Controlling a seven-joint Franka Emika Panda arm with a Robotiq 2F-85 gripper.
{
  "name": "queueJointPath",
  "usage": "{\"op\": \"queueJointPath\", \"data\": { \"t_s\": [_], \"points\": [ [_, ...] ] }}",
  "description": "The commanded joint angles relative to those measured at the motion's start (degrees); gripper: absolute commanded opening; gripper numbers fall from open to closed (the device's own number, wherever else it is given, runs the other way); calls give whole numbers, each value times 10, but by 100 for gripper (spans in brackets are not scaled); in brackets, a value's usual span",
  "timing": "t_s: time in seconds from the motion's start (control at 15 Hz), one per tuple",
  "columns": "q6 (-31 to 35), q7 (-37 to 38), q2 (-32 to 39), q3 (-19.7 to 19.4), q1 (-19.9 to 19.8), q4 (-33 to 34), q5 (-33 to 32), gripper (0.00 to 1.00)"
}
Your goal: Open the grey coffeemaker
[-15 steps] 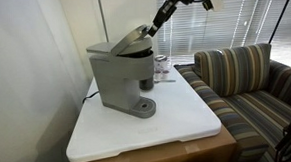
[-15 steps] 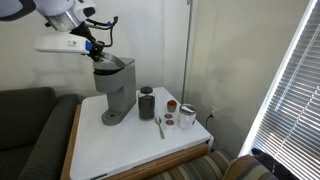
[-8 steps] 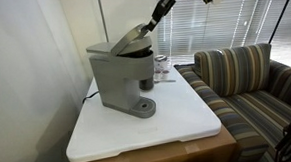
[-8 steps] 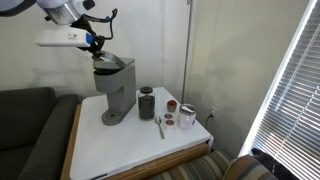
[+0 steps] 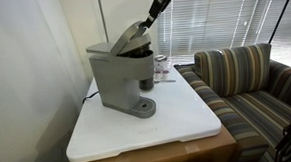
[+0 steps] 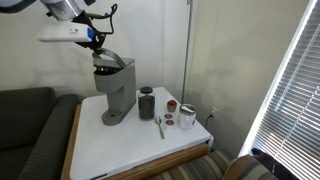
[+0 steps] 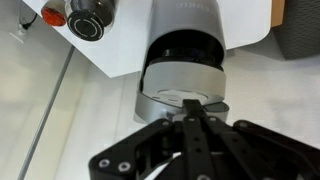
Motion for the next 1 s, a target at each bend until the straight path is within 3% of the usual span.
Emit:
{"op": "queueJointPath", "data": {
  "t_s": [0.0, 0.93],
  "points": [
    [-21, 23, 8, -9, -3, 25, -36, 0],
    [-82, 100, 32, -17, 0, 86, -150, 0]
  ]
}}
